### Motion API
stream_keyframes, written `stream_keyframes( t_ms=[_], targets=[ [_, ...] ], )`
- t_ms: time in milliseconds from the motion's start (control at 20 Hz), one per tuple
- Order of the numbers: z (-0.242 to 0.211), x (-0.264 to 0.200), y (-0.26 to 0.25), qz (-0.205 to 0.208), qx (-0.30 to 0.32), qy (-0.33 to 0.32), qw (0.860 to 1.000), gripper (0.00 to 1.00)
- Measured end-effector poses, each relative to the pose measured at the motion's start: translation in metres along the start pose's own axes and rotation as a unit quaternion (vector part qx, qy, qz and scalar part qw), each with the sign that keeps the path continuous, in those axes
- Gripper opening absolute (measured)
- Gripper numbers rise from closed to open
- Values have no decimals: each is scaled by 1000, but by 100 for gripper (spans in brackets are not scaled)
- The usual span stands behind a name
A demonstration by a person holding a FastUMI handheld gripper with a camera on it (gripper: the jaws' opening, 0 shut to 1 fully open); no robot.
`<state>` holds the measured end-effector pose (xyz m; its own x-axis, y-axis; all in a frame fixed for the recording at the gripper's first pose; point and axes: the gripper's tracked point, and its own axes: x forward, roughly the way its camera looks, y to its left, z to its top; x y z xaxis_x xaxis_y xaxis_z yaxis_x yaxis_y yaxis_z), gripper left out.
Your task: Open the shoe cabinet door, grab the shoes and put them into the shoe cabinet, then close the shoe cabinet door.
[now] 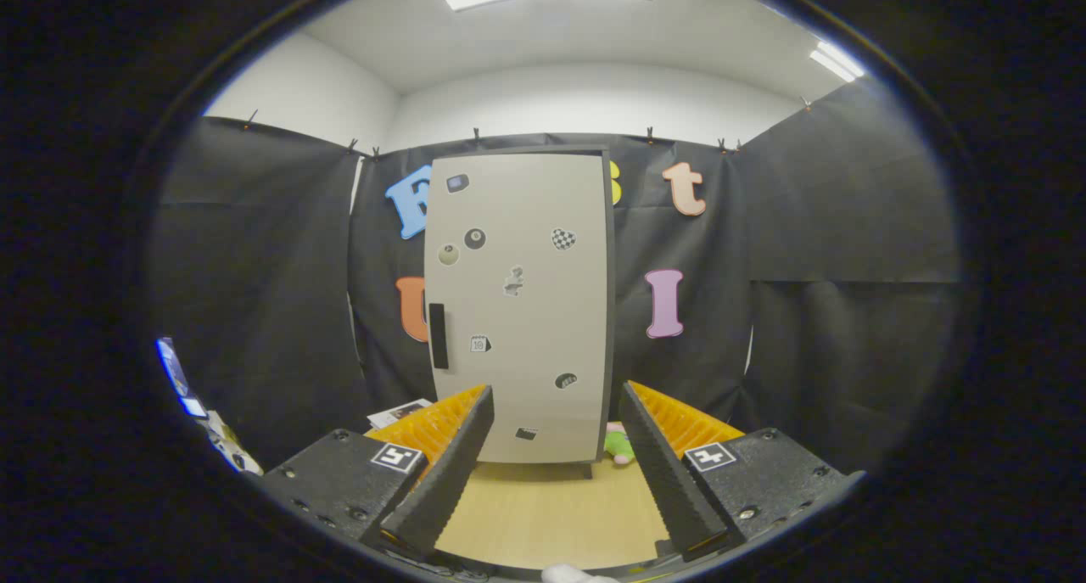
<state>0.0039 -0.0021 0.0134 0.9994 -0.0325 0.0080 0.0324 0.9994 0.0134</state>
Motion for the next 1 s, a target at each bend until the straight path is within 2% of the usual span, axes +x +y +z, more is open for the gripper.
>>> stream_keyframes(
  t_ms=[1000],
  targets=[
    [1, 17, 7, 20, -1, 7, 1000, 97]
  ],
)
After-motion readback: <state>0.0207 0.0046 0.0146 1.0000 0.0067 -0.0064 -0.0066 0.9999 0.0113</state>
